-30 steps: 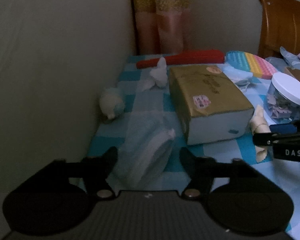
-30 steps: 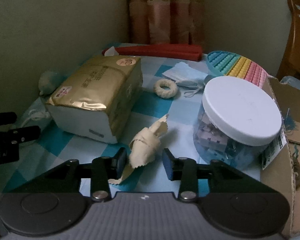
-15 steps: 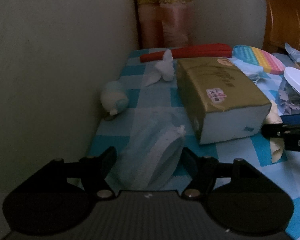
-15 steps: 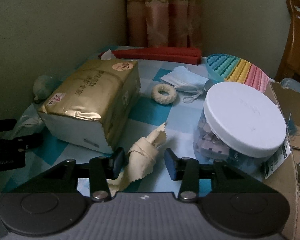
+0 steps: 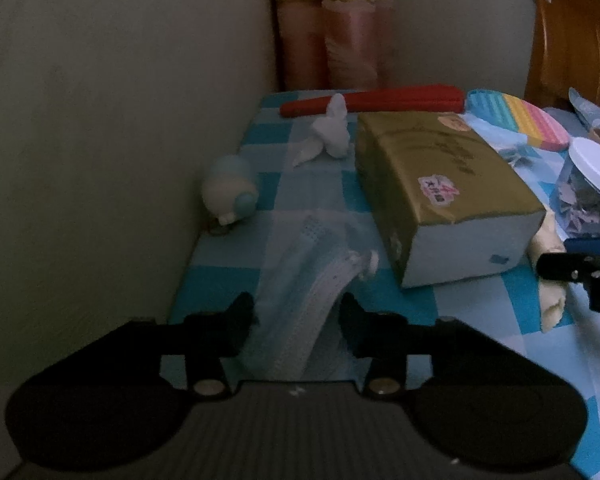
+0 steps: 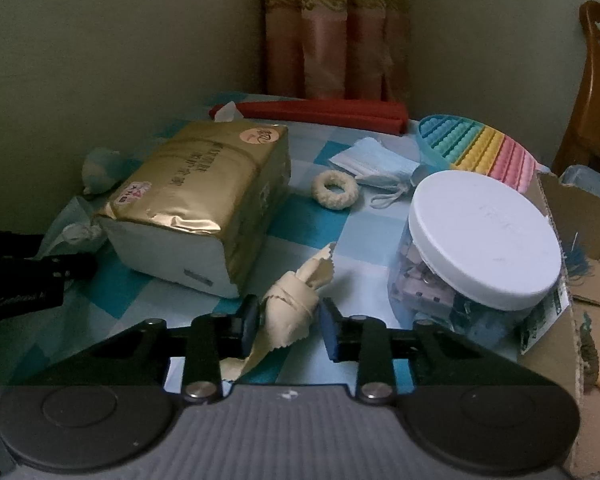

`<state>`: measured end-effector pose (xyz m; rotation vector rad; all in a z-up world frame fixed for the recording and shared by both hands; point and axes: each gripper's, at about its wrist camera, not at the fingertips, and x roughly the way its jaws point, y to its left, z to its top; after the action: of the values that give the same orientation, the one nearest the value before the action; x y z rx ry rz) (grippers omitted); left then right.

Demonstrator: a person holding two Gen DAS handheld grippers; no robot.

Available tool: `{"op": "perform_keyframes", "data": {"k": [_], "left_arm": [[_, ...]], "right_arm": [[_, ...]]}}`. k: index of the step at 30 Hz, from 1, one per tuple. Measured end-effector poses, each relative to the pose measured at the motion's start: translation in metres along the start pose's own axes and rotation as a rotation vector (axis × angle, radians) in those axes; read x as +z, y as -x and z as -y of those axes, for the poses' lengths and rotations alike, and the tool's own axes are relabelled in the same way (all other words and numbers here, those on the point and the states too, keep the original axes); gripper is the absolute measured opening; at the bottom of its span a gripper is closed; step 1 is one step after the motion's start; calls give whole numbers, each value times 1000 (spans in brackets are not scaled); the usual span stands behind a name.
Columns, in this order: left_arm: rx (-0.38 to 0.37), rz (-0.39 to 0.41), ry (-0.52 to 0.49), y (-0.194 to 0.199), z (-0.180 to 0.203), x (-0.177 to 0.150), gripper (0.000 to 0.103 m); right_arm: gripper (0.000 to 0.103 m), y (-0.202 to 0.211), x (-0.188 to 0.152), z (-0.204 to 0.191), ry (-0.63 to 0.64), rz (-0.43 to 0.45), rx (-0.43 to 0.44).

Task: Organize soft objects
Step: 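Lift the face mask and chamois cloth off the table with both tools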

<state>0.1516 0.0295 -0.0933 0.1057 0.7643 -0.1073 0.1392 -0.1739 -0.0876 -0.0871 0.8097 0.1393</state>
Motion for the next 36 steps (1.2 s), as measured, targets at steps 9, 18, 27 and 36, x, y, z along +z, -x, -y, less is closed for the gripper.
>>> {"op": "perform_keyframes", "data": {"k": [9, 18, 27, 36], "left_arm": [[-15, -21, -13, 19, 4, -3, 28], [-25, -27, 8, 34, 2, -9, 28], [-54, -33, 0, 39, 5, -7, 28], [-93, -24, -25, 60, 11, -4, 28]], "right_arm": [[36, 19, -3, -1, 32, 5, 20], [47, 0, -2, 10, -35, 2, 43], [29, 11, -4, 4, 9, 22, 20], [29, 79, -8, 15, 8, 80, 46]]}}
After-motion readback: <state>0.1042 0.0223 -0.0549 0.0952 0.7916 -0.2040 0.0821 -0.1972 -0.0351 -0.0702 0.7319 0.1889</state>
